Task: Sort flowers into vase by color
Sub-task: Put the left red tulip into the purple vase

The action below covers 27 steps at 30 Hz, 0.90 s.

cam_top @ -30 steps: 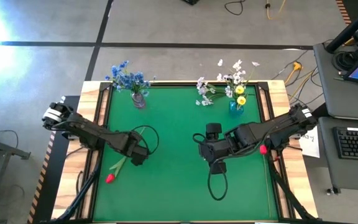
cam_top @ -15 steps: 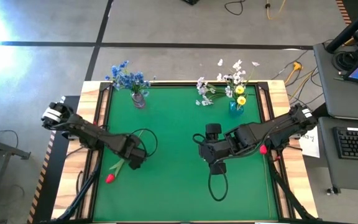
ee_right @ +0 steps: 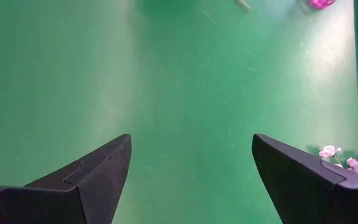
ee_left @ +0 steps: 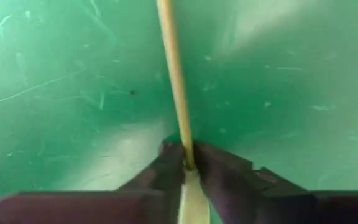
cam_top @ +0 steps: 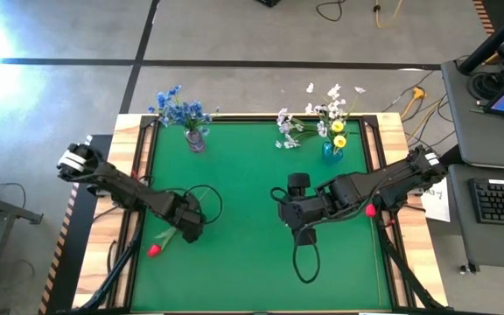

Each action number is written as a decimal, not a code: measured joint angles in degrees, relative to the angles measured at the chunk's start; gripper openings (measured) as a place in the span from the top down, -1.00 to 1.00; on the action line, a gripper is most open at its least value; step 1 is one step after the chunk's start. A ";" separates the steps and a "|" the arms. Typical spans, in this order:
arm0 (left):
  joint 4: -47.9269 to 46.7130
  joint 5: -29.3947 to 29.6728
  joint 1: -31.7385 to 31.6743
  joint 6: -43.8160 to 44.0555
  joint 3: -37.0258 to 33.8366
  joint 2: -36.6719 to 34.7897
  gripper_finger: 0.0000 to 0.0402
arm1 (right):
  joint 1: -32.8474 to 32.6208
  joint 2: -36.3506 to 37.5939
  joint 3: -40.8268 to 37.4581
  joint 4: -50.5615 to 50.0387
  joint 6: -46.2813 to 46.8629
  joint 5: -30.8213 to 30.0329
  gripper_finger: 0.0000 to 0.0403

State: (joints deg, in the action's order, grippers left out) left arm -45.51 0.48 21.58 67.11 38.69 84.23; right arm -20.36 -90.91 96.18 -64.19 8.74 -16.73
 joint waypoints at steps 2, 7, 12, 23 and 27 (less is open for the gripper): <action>-0.89 0.12 0.81 -0.41 1.06 0.13 0.87 | 0.02 0.00 0.00 0.27 -0.38 0.00 -0.62; 0.41 0.03 3.46 -1.76 5.17 0.17 0.96 | 0.02 -0.02 0.00 1.86 -0.64 0.00 -0.62; 3.83 2.36 5.30 -5.47 10.44 0.98 0.99 | 0.02 -0.09 -0.47 6.76 -3.13 0.17 -0.62; 5.83 9.50 5.48 -21.80 25.26 11.99 0.98 | 0.02 -0.11 -4.66 11.36 -3.13 0.26 -0.62; 2.88 9.63 5.04 -26.54 30.05 15.87 0.83 | 0.02 -0.11 -7.39 12.60 -1.95 0.29 -0.62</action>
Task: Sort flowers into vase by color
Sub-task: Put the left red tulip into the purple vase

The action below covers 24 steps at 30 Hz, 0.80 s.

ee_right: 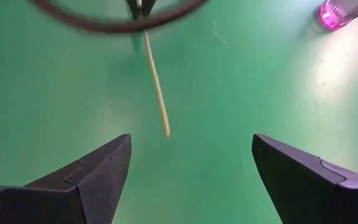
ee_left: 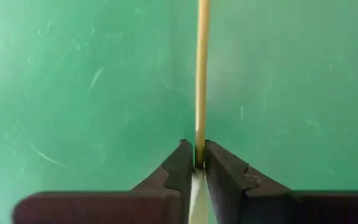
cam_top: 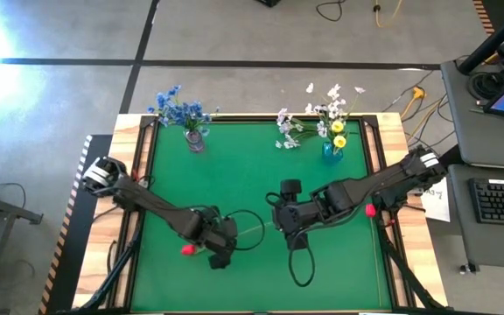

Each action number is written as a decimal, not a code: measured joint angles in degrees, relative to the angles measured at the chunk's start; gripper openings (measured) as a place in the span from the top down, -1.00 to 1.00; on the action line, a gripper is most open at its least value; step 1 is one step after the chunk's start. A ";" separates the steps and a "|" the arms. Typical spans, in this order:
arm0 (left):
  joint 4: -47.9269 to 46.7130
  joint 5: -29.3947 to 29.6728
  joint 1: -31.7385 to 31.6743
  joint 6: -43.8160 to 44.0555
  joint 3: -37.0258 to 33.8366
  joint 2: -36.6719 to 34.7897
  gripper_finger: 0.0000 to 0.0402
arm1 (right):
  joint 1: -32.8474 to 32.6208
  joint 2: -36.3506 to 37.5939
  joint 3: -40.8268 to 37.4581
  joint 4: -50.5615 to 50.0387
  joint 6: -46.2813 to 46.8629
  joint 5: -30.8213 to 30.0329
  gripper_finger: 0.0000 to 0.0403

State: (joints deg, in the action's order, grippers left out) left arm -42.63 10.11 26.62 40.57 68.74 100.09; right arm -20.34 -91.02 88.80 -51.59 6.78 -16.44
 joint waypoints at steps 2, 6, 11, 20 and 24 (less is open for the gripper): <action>-1.15 0.53 -0.06 -1.35 1.44 0.73 0.72 | 0.00 -0.02 -1.26 1.59 0.16 0.11 -0.62; -1.92 3.02 -0.07 -2.54 2.06 0.42 0.46 | 0.00 -0.03 -4.06 4.95 0.82 0.37 -0.62; -4.47 8.71 0.03 -0.88 2.00 -2.28 0.18 | 0.00 -0.07 -8.80 12.09 1.18 0.36 -0.62; -4.67 15.15 5.72 -0.28 -1.47 -14.19 0.10 | 1.45 -3.18 -16.94 35.56 -0.46 0.34 -0.61; -4.87 18.94 7.84 2.70 -4.26 -19.39 0.13 | 1.62 -8.51 -15.88 41.41 -1.26 1.15 -0.61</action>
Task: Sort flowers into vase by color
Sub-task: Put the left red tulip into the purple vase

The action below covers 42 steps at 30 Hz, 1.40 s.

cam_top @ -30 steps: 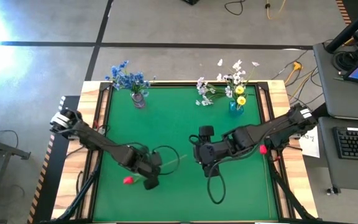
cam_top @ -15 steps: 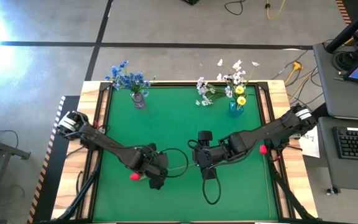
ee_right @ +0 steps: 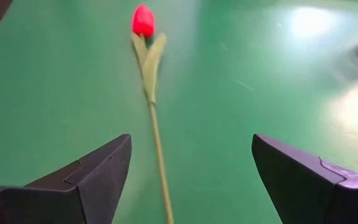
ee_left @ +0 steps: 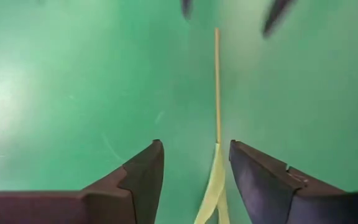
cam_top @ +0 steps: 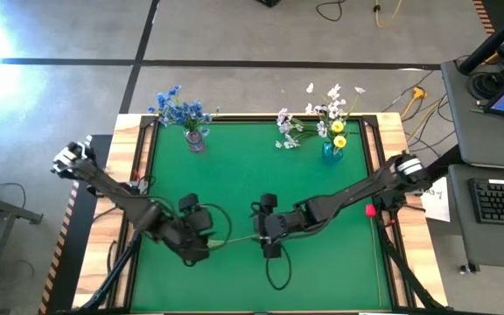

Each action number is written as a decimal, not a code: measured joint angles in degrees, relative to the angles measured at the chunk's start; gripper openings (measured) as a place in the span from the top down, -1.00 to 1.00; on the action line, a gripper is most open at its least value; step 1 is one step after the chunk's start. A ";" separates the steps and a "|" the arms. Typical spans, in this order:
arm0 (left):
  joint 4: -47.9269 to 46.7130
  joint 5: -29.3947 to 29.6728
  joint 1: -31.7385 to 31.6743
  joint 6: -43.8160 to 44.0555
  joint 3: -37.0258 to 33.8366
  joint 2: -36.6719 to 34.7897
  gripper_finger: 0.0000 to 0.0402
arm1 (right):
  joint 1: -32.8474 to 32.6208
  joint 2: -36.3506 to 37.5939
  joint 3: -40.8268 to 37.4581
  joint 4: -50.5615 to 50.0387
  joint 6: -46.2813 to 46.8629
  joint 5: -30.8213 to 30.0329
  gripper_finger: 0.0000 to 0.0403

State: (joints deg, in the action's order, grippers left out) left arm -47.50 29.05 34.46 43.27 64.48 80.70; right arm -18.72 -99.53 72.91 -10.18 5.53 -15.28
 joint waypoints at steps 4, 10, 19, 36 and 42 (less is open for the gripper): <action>-0.06 1.43 0.53 0.42 -2.13 -5.01 0.14 | 0.06 -5.93 4.39 2.41 1.72 0.29 -0.61; -0.22 7.11 0.50 -0.99 -2.71 -11.84 0.15 | 0.17 -14.63 12.19 1.70 2.70 0.69 -0.61; 0.13 17.48 0.47 -5.68 -2.38 -21.99 0.15 | 1.82 -23.93 20.22 1.39 4.05 6.71 -0.61; 1.26 23.07 0.30 -17.27 -2.36 -28.86 0.15 | 5.64 -28.21 22.92 1.31 -1.09 15.77 0.39; 1.27 23.08 0.30 -17.27 -2.36 -27.69 0.15 | 5.46 -28.22 22.65 -0.15 -1.63 15.86 0.29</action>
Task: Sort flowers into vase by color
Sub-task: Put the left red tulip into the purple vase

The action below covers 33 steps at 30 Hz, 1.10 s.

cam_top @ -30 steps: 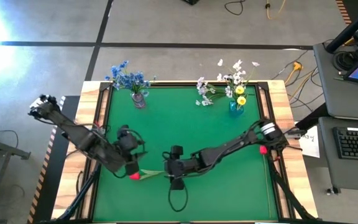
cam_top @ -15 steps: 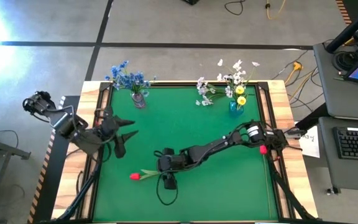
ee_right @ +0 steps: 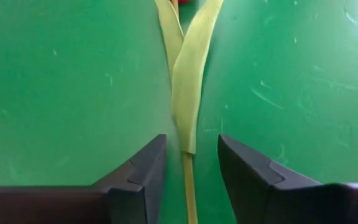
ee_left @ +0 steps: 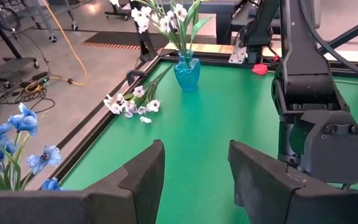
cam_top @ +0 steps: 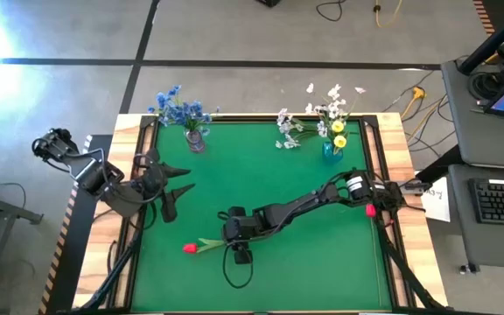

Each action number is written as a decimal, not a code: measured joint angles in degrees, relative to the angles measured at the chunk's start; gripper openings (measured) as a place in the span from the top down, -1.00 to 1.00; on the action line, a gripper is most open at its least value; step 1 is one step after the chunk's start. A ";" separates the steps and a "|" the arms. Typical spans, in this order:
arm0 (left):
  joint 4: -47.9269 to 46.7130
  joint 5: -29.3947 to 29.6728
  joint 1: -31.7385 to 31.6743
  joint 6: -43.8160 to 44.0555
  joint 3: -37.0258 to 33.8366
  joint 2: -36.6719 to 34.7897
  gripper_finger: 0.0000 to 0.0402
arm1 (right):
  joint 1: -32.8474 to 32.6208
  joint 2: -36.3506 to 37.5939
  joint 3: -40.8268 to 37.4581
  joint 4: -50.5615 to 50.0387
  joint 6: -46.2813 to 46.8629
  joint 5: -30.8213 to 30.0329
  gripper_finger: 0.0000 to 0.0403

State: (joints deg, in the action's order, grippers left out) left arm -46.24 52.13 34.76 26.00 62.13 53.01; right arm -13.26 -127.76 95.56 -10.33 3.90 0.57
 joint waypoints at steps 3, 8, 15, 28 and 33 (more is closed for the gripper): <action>-0.02 -0.02 0.00 0.07 0.00 0.86 0.15 | -0.08 -0.58 -0.10 0.38 0.02 -0.10 0.15; -0.01 0.00 0.00 0.11 0.00 2.16 0.15 | -0.08 -1.74 -0.10 1.51 -0.02 -0.24 -0.01; 0.15 -0.09 -0.04 0.02 0.00 2.90 0.15 | 0.18 -2.43 -0.06 2.36 0.00 -0.60 0.29; 1.25 -5.19 -0.04 2.14 -0.02 3.34 0.15 | -1.13 1.15 -0.31 -5.58 -3.53 -4.65 0.94; 1.27 -6.12 -0.04 2.28 -0.39 3.84 0.15 | -4.29 7.35 -0.36 -19.72 -3.75 -15.29 0.95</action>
State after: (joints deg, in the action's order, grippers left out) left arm -44.96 46.01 34.72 28.28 61.74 56.85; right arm -17.55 -120.41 95.20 -30.05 0.15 -14.71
